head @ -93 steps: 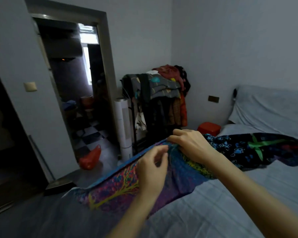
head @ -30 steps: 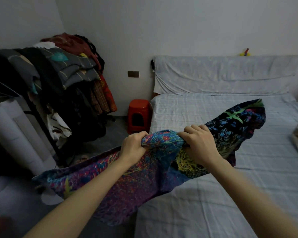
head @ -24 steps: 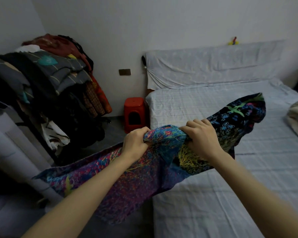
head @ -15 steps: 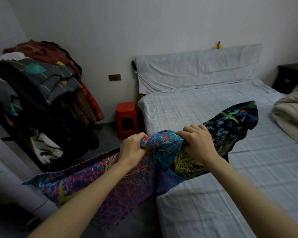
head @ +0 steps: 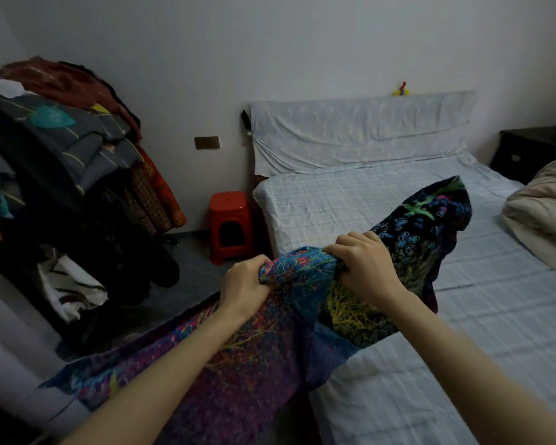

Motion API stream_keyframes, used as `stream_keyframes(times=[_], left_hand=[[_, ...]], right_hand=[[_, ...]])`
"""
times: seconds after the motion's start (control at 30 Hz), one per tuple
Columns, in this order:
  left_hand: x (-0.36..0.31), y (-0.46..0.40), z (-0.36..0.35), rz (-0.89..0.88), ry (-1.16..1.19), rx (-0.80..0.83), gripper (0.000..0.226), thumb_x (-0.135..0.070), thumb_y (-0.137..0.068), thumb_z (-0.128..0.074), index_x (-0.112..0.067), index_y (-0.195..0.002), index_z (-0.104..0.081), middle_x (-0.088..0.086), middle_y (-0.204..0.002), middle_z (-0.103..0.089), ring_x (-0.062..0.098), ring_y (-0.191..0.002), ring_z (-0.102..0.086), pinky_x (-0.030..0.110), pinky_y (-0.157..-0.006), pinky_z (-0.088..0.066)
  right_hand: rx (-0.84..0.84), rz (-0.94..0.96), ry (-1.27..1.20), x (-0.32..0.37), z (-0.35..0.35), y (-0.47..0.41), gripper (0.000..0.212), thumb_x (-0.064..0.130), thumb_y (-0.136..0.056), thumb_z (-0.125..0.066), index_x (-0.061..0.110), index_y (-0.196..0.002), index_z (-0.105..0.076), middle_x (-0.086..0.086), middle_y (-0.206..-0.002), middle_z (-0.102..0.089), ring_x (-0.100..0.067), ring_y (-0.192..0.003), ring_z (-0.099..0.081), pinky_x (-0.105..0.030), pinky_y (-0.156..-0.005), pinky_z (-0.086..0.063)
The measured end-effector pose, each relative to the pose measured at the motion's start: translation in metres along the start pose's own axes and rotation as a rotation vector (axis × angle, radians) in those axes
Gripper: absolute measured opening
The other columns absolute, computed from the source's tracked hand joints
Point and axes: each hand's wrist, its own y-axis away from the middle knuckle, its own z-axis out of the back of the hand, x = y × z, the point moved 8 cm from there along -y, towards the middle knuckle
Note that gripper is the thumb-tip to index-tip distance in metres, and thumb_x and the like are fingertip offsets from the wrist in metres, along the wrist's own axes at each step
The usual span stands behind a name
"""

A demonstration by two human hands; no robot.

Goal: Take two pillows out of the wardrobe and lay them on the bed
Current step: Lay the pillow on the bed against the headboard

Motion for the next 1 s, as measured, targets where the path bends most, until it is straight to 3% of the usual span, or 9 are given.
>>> stream_keyframes(times=[0.57,1.0], left_hand=[[0.129,-0.148,0.029,-0.008,0.083,0.024,0.017,-0.015,-0.067,-0.071,-0.021,-0.083,-0.067,0.006,-0.082,-0.073,0.028,-0.083,-0.066,0.032,-0.062,-0.041],[0.199,-0.329,-0.022,0.019,0.074,-0.007,0.021,-0.013,-0.067,-0.071,-0.023,-0.086,-0.069,0.003,-0.083,-0.074,0.026,-0.085,-0.066,0.033,-0.066,-0.046]], right_hand=[[0.013,-0.09,0.019,0.031,-0.087,-0.157,0.041,0.002,-0.063,-0.067,0.011,-0.103,-0.068,-0.009,-0.088,-0.068,-0.032,-0.085,-0.059,-0.035,-0.069,-0.035],[0.049,-0.074,-0.031,-0.063,-0.202,-0.314,0.039,0.009,-0.069,-0.069,0.014,-0.107,-0.067,-0.007,-0.09,-0.067,-0.031,-0.088,-0.059,-0.034,-0.067,-0.031]])
